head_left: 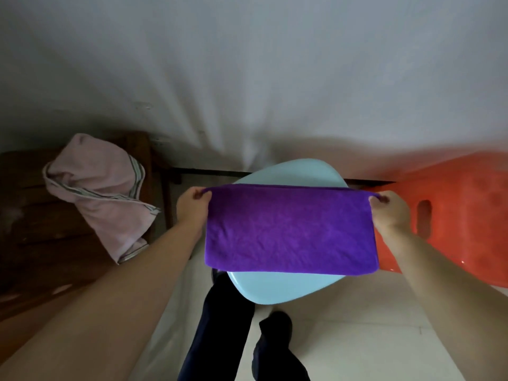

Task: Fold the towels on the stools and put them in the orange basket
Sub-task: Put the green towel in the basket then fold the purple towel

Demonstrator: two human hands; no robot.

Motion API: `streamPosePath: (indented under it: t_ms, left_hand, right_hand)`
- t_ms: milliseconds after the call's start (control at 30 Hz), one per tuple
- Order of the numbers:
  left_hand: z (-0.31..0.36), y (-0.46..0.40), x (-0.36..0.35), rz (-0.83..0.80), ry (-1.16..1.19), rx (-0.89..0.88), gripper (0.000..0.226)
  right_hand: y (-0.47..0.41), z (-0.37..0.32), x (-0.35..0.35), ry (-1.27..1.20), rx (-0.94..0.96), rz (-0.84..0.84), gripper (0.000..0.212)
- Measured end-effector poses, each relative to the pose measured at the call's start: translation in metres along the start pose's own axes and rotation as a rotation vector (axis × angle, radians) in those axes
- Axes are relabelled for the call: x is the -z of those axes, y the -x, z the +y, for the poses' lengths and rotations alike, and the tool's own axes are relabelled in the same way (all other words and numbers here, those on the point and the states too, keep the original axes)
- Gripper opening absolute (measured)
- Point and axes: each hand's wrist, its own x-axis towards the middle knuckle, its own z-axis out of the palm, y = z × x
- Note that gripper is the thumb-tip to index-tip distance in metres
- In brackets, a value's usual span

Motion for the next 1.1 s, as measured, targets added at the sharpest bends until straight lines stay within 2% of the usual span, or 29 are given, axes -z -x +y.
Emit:
streamPosePath:
  t_ms: [67,133,200,333,433,533,600,667,767,933,1100]
  left_hand:
    - [-0.008,0.005,-0.001,-0.013,0.022,0.077,0.027]
    - [-0.020,0.014,0.003,-0.131,0.042,0.203,0.051]
    - [-0.031,0.030,0.009,-0.239,0.006,0.264,0.059]
    - [-0.043,0.058,0.009,-0.181,-0.140,0.247,0.052]
    - [-0.041,0.075,0.006,-0.147,-0.226,0.194,0.036]
    - [-0.036,0.083,0.001,-0.118,-0.312,0.065,0.029]
    - [-0.029,0.084,0.000,-0.072,-0.317,-0.020,0.027]
    - [-0.024,0.083,-0.001,-0.015,-0.311,-0.075,0.028]
    - [-0.028,0.082,-0.002,0.038,-0.330,-0.087,0.029]
    - [-0.045,0.080,-0.007,-0.024,-0.448,-0.031,0.035]
    - [-0.032,0.072,-0.002,-0.050,-0.417,-0.020,0.032]
  right_hand:
    - [0.008,0.003,-0.007,-0.097,-0.036,-0.060,0.027]
    - [0.018,0.008,-0.012,-0.152,-0.114,-0.111,0.030]
    - [0.029,0.014,-0.012,-0.127,-0.168,-0.144,0.034]
    - [0.050,0.017,-0.006,-0.044,-0.256,-0.176,0.048]
    - [0.063,0.017,-0.005,-0.070,-0.340,-0.173,0.053]
    - [0.070,0.017,-0.006,-0.131,-0.351,-0.245,0.047]
    - [0.071,0.014,-0.005,-0.277,-0.363,-0.275,0.036]
    - [0.069,0.013,0.000,-0.398,-0.339,-0.226,0.025]
    - [0.067,0.021,0.008,-0.403,-0.288,-0.164,0.026]
    - [0.062,0.038,0.007,-0.313,-0.322,-0.275,0.026]
    - [0.075,0.009,0.022,-0.169,-0.060,-0.167,0.016]
